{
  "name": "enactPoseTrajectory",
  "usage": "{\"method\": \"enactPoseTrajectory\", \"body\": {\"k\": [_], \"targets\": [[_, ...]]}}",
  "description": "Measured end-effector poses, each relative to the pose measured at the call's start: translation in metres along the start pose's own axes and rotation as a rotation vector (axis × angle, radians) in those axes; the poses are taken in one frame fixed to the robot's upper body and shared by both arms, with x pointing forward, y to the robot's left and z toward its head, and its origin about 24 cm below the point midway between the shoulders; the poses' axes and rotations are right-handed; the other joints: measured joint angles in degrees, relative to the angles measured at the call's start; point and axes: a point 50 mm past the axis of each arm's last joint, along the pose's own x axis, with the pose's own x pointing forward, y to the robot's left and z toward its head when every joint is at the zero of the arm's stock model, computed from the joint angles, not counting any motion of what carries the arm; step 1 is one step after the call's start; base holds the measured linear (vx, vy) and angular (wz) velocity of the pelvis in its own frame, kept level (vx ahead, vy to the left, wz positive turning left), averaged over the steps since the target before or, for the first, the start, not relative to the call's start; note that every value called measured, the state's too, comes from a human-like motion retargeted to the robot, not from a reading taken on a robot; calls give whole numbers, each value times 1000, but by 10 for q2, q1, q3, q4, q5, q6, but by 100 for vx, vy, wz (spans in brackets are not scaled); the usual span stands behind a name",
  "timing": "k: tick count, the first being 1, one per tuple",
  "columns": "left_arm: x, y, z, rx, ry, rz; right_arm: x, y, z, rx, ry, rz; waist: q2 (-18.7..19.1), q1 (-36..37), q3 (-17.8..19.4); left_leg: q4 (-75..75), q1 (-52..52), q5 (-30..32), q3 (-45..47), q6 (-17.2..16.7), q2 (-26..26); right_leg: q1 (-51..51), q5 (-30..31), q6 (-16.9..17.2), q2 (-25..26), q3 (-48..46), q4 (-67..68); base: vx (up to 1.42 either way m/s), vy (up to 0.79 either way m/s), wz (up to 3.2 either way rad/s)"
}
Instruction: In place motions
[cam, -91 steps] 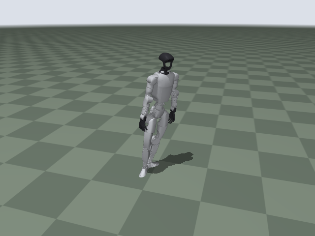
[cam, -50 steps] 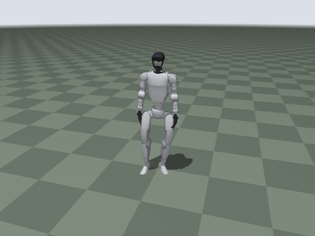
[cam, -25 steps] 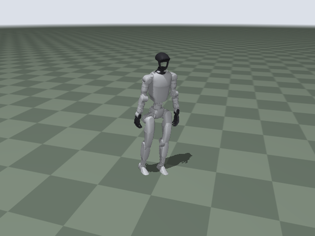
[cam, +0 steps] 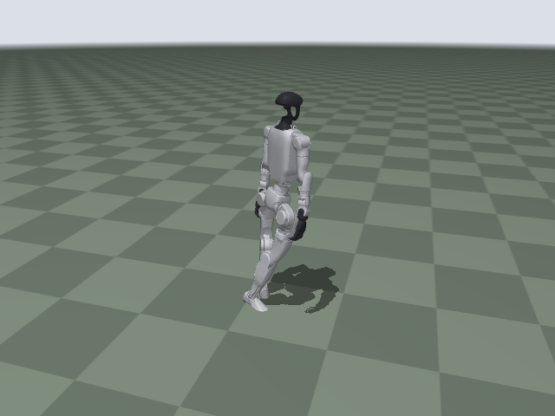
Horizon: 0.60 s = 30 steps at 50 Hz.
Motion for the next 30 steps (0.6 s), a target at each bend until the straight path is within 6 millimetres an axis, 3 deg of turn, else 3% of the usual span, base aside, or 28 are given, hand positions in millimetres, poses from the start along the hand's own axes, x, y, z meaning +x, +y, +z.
{"method": "enactPoseTrajectory", "body": {"k": [4, 9, 13, 15, 17, 18, 20, 23, 27, 30], "targets": [[0, -2, -26, -149, 95, -35, -7, 1, 43, -81, -113, 26, -3, 16, 7, -21, -8, 2, -40, 9, -16, 7, 9, 6, 9, -17, -5, 23, -29, 52], [0, -7, -36, -181, 123, -110, -26, 0, 107, -120, -365, 36, -18, 70, 31, -3, -12, -17, -50, 10, -15, 14, 26, 8, 0, -28, -2, 9, -25, -4], [-2, -9, -48, -110, 163, -174, -38, -2, 131, -149, -462, 50, 2, 88, 39, 6, -10, -40, -89, 20, -8, 42, 78, 8, -5, -31, 25, 28, -23, 44], [-3, -10, -54, -78, 188, -187, -39, -3, 132, -151, -478, 58, 37, 75, 33, 10, -5, -51, -119, 19, 13, 65, 131, 2, -8, -24, 69, 38, -17, 128], [-3, -13, -54, -56, 189, -182, -37, -5, 127, -144, -474, 53, 95, 51, 24, 14, -9, -58, -158, 15, 57, 62, 172, -40, -30, 19, 173, 42, -22, 173], [-3, -15, -52, -48, 178, -179, -35, -6, 124, -139, -467, 45, 123, 30, 21, 19, -15, -61, -183, 15, 78, 45, 173, -70, -63, 61, 259, 39, -25, 219], [-2, -18, -43, -24, 145, -187, -31, -6, 115, -128, -439, 33, 144, -19, 11, 21, -35, -60, -229, 23, 76, -22, 140, -65, -119, 180, 388, 26, -25, 252], [-2, -25, -12, 76, 60, -223, -23, -2, 98, -59, -373, 29, 155, -62, 12, 15, -55, -47, -280, 33, 62, -133, 81, -35, -65, 368, 425, 5, -35, 237], [-9, -35, 49, 268, -117, -243, -12, 7, 69, 67, -270, 70, 168, -96, 44, 9, -65, -28, -376, 37, 56, -164, 36, -57, -31, 386, 394, -2, -43, 241], [-20, -47, 90, 401, -245, -258, -4, 18, 41, 95, -168, 121, 152, -101, 51, 7, -72, -15, -440, 40, 33, -200, 18, -69, -10, 423, 320, 4, -46, 210]]}}
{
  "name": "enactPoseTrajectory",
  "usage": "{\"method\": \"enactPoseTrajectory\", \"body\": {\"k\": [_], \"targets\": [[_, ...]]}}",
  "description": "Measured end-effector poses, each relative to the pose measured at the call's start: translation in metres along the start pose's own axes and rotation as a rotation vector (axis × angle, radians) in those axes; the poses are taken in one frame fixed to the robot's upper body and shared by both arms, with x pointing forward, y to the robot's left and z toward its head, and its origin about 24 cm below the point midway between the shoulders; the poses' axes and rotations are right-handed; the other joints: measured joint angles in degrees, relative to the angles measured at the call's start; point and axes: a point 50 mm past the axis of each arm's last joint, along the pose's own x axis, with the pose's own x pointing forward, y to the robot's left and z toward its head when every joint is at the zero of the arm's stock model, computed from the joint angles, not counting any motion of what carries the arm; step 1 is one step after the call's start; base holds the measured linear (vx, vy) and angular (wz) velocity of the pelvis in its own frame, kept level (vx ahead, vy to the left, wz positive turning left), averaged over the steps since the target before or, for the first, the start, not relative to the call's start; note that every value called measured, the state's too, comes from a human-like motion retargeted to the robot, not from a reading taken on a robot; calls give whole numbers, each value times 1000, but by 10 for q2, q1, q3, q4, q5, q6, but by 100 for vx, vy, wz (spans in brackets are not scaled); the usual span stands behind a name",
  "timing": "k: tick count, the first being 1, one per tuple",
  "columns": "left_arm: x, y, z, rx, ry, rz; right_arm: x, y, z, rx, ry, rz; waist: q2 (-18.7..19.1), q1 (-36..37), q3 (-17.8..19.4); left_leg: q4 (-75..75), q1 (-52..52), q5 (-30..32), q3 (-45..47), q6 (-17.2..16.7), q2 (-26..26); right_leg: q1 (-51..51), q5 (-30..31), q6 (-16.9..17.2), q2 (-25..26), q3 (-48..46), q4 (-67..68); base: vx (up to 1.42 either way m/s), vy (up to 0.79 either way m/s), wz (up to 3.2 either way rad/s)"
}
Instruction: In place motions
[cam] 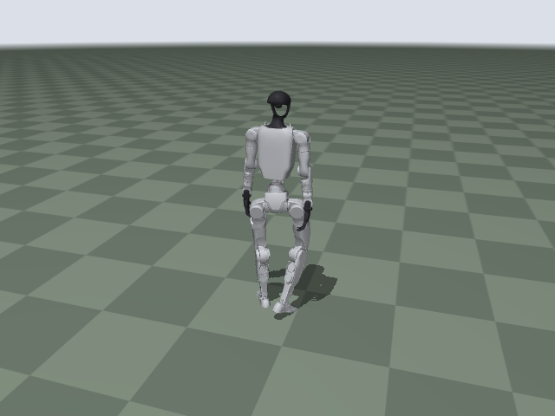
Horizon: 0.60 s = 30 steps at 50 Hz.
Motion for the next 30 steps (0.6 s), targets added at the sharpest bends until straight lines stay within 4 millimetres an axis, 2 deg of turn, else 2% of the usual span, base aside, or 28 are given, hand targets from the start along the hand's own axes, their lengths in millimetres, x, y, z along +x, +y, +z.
{"method": "enactPoseTrajectory", "body": {"k": [3, 5, 7, 8, 10, 12, 13, 15, 20, 23, 26, 28, 30], "targets": [[-2, -4, 30, 111, -90, -21, 1, 7, -28, -3, 103, 13, -30, -4, 11, -12, 17, 10, -54, 5, -40, -11, -17, -6, 15, 46, -120, 9, -45, 193], [-2, -9, 39, 153, -128, -31, 1, 11, -42, -17, 158, 20, -54, 5, 18, -22, 38, 13, -74, 7, -69, 3, -23, -11, 7, 41, -203, 11, -26, 138], [-2, -12, 39, 173, -133, -36, 1, 15, -51, -30, 192, 32, -75, 10, 23, -36, 65, 17, -96, 9, -95, 31, -24, -31, 10, -16, -270, 16, -14, 122], [-1, -13, 35, 176, -123, -37, 1, 17, -54, -38, 200, 42, -80, 10, 25, -41, 79, 17, -110, 9, -102, 41, -31, -49, 20, -19, -287, 17, -10, 55], [0, -12, 23, 159, -84, -43, 2, 18, -56, -70, 203, 53, -99, 66, 10, -47, 87, 10, -76, 5, -107, 73, -55, -28, -2, -106, -278, 11, -8, -43], [1, -16, 4, 153, -26, -52, 3, 18, -51, -79, 174, 59, -100, 59, 9, -35, 83, 8, -112, 5, -110, 69, -58, -21, 2, -80, -275, -4, -7, 63], [2, -18, -5, 130, -3, -48, 3, 16, -44, -93, 145, 47, -102, 75, 12, -31, 87, 3, -104, 4, -107, 65, -60, -15, 1, -48, -265, -14, -5, 15], [2, -18, -25, 78, 34, -29, 3, 11, -30, -119, 86, 10, -98, 75, 15, -25, 94, -4, -110, 3, -100, 77, -59, -18, -3, -92, -268, -11, -1, -1], [-4, 0, -73, 9, 116, 106, 2, 5, -5, -137, 2, -33, -102, 60, -10, 12, 82, -31, -102, -4, -99, 74, -63, -10, 4, -67, -278, -10, 2, -8], [-6, 5, -85, 21, 152, 143, 2, 5, 6, -108, -51, -13, -108, 75, -7, 45, 78, -47, -75, -8, -94, 66, -60, -8, -1, -41, -269, -21, 5, -72], [-7, 5, -90, 32, 171, 126, 1, 4, 9, -106, -65, -9, -111, 86, -4, 76, 75, -49, -69, -6, -93, 58, -52, -2, -11, -15, -257, -13, 9, -98], [-6, 1, -89, 37, 177, 104, 1, 2, 9, -117, -62, -19, -115, 98, -2, 94, 67, -43, -95, 6, -102, 47, -43, 4, -22, 15, -246, -19, 18, -155], [-5, -4, -86, 39, 173, 83, 0, 0, 7, -126, -53, -21, -120, 119, 1, 105, 58, -35, -158, 22, -121, 34, -32, 8, -29, 56, -238, -23, 23, -210]]}}
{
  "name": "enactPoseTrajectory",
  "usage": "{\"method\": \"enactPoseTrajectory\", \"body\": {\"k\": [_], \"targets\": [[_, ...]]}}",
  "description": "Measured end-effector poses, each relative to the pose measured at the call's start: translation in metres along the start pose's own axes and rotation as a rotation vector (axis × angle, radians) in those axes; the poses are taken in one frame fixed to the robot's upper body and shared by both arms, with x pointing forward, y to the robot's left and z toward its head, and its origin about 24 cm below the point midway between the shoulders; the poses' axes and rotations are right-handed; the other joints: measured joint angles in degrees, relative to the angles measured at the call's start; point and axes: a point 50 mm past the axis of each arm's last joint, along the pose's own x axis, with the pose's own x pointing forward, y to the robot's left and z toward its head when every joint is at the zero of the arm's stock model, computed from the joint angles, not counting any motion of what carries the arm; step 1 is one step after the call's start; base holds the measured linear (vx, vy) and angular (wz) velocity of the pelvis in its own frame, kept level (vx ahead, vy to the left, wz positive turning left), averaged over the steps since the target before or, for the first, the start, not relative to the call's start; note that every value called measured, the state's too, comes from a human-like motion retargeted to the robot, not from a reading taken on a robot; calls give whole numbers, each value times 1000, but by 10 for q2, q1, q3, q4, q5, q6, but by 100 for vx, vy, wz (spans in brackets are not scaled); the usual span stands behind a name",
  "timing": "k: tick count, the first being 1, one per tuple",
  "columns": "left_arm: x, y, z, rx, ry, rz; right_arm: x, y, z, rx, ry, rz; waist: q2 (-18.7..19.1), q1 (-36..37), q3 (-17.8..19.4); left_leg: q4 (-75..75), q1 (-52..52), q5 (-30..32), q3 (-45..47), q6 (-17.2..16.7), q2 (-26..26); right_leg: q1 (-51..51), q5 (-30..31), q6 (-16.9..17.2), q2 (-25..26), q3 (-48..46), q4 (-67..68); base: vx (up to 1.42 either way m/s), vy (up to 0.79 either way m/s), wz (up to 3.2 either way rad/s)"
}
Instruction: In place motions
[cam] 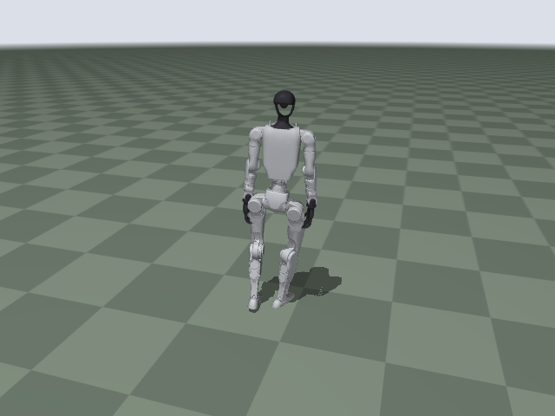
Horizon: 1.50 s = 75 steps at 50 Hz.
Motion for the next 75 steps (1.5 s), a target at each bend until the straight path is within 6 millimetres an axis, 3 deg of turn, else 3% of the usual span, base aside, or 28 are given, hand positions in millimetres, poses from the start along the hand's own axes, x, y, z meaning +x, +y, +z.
{"method": "enactPoseTrajectory", "body": {"k": [2, 5, 7, 10, 13, 15, 19, 22, 26, 29, 32, 37, 40, 45, 47, 49, 53, 55, 58, 62, 65, 67, 70, 72, 73, 75], "targets": [[0, -6, 4, -8, -13, -19, 0, -1, -1, -10, 10, 10, -4, 21, 4, 1, -5, 7, -94, 4, -25, -15, 12, 0, 0, 45, 5, -21, 22, -239], [0, -14, 10, -32, -34, -47, -1, -2, 0, -29, 12, 17, -5, 41, 12, -19, 2, 14, -201, -24, -42, -39, 34, -6, 14, 117, 8, -28, 22, -255], [0, -18, 14, -39, -47, -67, -1, -5, 6, -40, -6, 7, 0, 34, 18, -41, 11, 2, -178, -37, -29, -56, 54, -11, 30, 168, 6, -40, 25, -234], [-1, -17, 18, -24, -56, -89, -4, -14, 21, -57, -54, -8, 21, -24, 21, -82, 31, -26, -69, -8, -4, -82, 88, -20, 56, 214, -2, -48, 34, -168], [-1, -5, 16, 0, -55, -87, -7, -19, 38, -89, -107, -9, 42, -103, 16, -107, 34, -28, -35, -16, 1, -117, 100, -26, 79, 252, -13, -47, 46, -207], [-1, 9, 16, 23, -55, -60, -8, -19, 48, -87, -139, -18, 48, -127, 20, -106, 29, -40, 42, -25, 18, -133, 85, -32, 82, 243, -20, -49, 54, -324], [-3, 44, 5, 75, -19, 51, -8, -21, 50, -17, -161, -12, 60, -131, 27, -110, 39, -65, 181, -41, 45, -139, 31, -62, 45, 49, -14, -51, 63, -367], [-6, 64, -16, 55, 46, 117, -8, -28, 35, 20, -110, -4, 65, -111, 16, -116, 52, -80, 309, -58, 62, -113, -10, -86, 18, -148, -7, -40, 62, -391], [-10, 75, -41, 3, 133, 142, -10, -44, 11, 82, -30, -98, 75, -79, 7, -137, 84, -94, 469, -86, 68, -66, -46, -81, 9, -343, 16, -39, 60, -368], [-11, 73, -48, -4, 173, 135, -13, -54, -9, 153, 28, -164, 89, -69, 2, -152, 103, -103, 531, -102, 62, -37, -40, -65, 18, -422, 23, -45, 57, -294], [-9, 63, -46, -9, 187, 94, -16, -59, -29, 231, 89, -187, 104, -87, -17, -149, 102, -109, 570, -117, 62, -47, 0, -70, 28, -413, 17, -39, 41, -184], [-3, 37, -13, -6, 101, -15, -18, -53, -57, 404, 168, -199, 154, -167, -20, -135, 101, -111, 586, -129, 83, -67, 35, -120, 54, -371, 0, -37, 26, -44], [-2, 18, 24, 20, -19, -70, -19, -42, -74, 538, 227, -170, 189, -203, -23, -134, 102, -110, 586, -137, 92, -68, 35, -113, 60, -367, 4, -29, 18, -10], [-9, -12, 82, 119, -267, -124, -22, -21, -103, 705, 299, -102, 212, -173, -41, -126, 129, -99, 608, -150, 92, -71, 11, -93, 47, -329, 41, -12, 12, -78], [-11, -17, 90, 153, -321, -138, -22, -14, -108, 711, 324, -94, 201, -156, -58, -103, 135, -72, 600, -143, 90, -76, 0, -95, 38, -300, 48, -1, -1, -106], [-12, -18, 91, 171, -347, -147, -19, -7, -103, 679, 327, -78, 177, -147, -72, -60, 138, -28, 596, -114, 87, -82, -6, -92, 15, -266, 53, -6, -7, -101], [-10, -11, 79, 152, -336, -136, -10, -5, -69, 514, 232, -10, 79, -129, -75, 125, 97, 42, 520, 20, 90, -88, -5, -95, -61, -172, 53, -13, -8, -150], [-7, -4, 66, 124, -296, -121, -5, -5, -43, 392, 160, 17, 44, -112, -67, 229, 53, 25, 453, 22, 111, -93, -1, -101, -72, -123, 51, -12, -5, -220], [-3, -2, 42, 63, -196, -114, -2, -8, 8, 178, 12, 19, 41, -99, -37, 297, -32, 4, 288, 3, 94, -78, 14, -111, -47, -81, 30, -23, 4, -211], [0, -7, 7, -19, -43, -123, -9, -9, 67, -65, -178, 20, 36, -91, -18, 286, -66, -53, 251, 29, 107, -66, 31, -120, -30, -39, 8, -16, 10, -178], [0, -9, -14, -39, 35, -116, -14, -2, 92, -172, -273, 26, 42, -90, -12, 215, -86, -81, 189, 21, 88, -55, 44, -122, -13, -15, -8, -7, 6, -138], [0, -10, -20, -31, 57, -103, -15, 1, 97, -198, -295, 27, 51, -84, -4, 155, -89, -83, 129, -2, 72, -42, 50, -124, 7, -2, -20, -2, 2, -129], [-1, -10, -24, -10, 70, -94, -11, 4, 87, -187, -256, 36, 64, -67, 9, 55, -69, -75, 65, -27, 63, -17, 53, -128, 37, 19, -31, 10, 0, -122], [-1, -10, -23, 0, 68, -95, -7, 4, 69, -149, -187, 49, 80, -57, 13, -17, -46, -38, 29, -30, 59, 1, 51, -129, 62, 35, -36, 21, 1, -89], [-1, -10, -23, 1, 67, -95, -5, 4, 58, -123, -143, 61, 84, -58, 8, -41, -39, -19, 16, -16, 52, 6, 49, -128, 67, 40, -38, 27, -1, -23], [0, -11, -21, -7, 60, -99, -2, 4, 31, -60, -42, 86, 96, -85, -14, -49, -46, -11, -2, -24, 52, 7, 47, -124, 70, 27, -43, 24, -6, 45]]}}
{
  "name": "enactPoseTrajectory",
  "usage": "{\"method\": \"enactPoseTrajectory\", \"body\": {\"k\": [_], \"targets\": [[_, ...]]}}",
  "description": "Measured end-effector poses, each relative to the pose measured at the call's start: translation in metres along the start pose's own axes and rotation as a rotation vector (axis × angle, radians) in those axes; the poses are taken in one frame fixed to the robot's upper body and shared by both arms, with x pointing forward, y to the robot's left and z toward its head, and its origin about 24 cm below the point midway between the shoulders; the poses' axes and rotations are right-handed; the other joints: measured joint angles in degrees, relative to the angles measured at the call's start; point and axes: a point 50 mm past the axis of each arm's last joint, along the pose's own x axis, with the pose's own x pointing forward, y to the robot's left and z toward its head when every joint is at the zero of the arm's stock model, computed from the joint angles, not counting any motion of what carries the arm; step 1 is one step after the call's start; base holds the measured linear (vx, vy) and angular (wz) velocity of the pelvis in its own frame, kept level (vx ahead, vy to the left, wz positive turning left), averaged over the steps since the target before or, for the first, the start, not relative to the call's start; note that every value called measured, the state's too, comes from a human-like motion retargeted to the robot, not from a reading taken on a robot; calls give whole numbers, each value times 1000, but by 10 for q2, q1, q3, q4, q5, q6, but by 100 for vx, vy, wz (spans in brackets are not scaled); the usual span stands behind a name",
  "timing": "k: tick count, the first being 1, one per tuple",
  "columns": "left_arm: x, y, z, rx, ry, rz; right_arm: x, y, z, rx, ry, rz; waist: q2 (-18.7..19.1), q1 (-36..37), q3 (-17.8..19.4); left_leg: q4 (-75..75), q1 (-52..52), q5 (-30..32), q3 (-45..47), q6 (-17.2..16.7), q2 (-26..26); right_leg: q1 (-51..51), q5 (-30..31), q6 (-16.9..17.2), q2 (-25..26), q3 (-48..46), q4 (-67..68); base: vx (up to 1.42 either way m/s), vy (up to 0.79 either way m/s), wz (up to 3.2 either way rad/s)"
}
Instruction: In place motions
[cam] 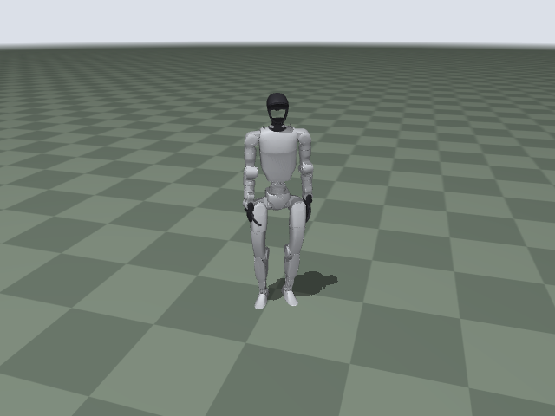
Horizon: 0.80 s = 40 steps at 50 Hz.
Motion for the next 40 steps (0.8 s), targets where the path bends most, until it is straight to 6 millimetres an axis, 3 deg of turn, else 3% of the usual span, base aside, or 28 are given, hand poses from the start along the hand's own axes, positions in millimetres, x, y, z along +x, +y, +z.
{"method": "enactPoseTrajectory", "body": {"k": [2, 5, 7, 10, 12, 15, 17, 21, 25, 28, 31, 35, 37, 40], "targets": [[0, -1, 13, 2, -32, -8, 0, 3, -25, 106, 90, 1, 0, -1, -6, -16, 0, 17, 15, -10, 8, 2, -3, 2, 1, 4, -2, 7, -11, -10], [-2, 0, 40, 15, -115, -8, -4, 5, -60, 301, 196, -27, -18, 79, -4, -42, 30, 15, 96, 2, 7, 15, -21, 7, 10, 78, 5, 4, -7, -116], [-4, -3, 55, 74, -159, -21, -9, 9, -86, 462, 260, -23, -13, 11, -8, -46, 23, 33, 7, 5, -17, 20, -12, 4, -7, -12, -4, 16, -6, 242], [-6, -8, 71, 90, -219, -37, -15, 13, -113, 533, 349, -30, -18, 28, -19, -56, 22, 37, 1, 13, -28, 1, -17, 18, -26, 7, 23, 9, -5, 11], [-8, -11, 79, 88, -255, -46, -17, 8, -118, 505, 365, -65, -18, 24, -15, -58, 24, 38, 5, 16, -31, -6, -16, 20, -31, 10, 34, -4, -1, -29], [-8, -12, 80, 81, -279, -56, -18, -6, -111, 395, 349, -120, -15, 9, -8, -63, 26, 36, 18, 21, -32, -26, -11, 22, -35, 31, 52, -11, 0, -52], [-7, -10, 75, 80, -265, -52, -16, -18, -94, 294, 306, -134, -12, -7, 2, -68, 30, 30, 43, 20, -28, -43, -2, 19, -34, 48, 62, -21, 6, -101], [-4, -4, 56, 62, -185, -40, -12, -36, -31, 81, 123, -129, -9, -32, 39, -78, 44, 12, 127, 17, -12, -73, 37, 8, -15, 101, 55, -40, 15, -199], [-2, 10, 23, 68, -53, -24, -9, -25, 31, -43, -85, -89, -14, -55, 61, -90, 55, -2, 240, 4, 10, -99, 29, 5, 7, 139, 40, -45, 28, -264], [-3, 18, -2, 110, 65, -20, -7, -11, 48, -80, -160, -50, -6, -66, 56, -104, 55, -3, 322, -8, 30, -101, -32, 2, -3, 48, 38, -36, 44, -262], [-5, 20, -14, 142, 135, -18, -6, -9, 45, -89, -157, -52, 3, -56, 47, -120, 62, -6, 407, -22, 46, -71, -90, 16, -36, -145, 42, -34, 57, -270], [-5, 22, -7, 136, 122, -17, -4, -15, 13, -41, -68, -97, 8, -41, 32, -117, 69, -19, 499, -39, 60, -21, -112, 61, -71, -340, 46, -29, 55, -203], [-5, 24, 5, 128, 94, -15, -4, -17, -11, 47, 9, -122, 9, -39, 26, -116, 77, -23, 519, -44, 60, -1, -87, 61, -81, -416, 45, -16, 46, -115], [-5, 23, 21, 89, 38, -7, -7, -18, -49, 204, 155, -145, -2, -26, 18, -115, 96, -32, 543, -51, 46, 0, -15, 41, -84, -403, 20, -16, 46, -112]]}}
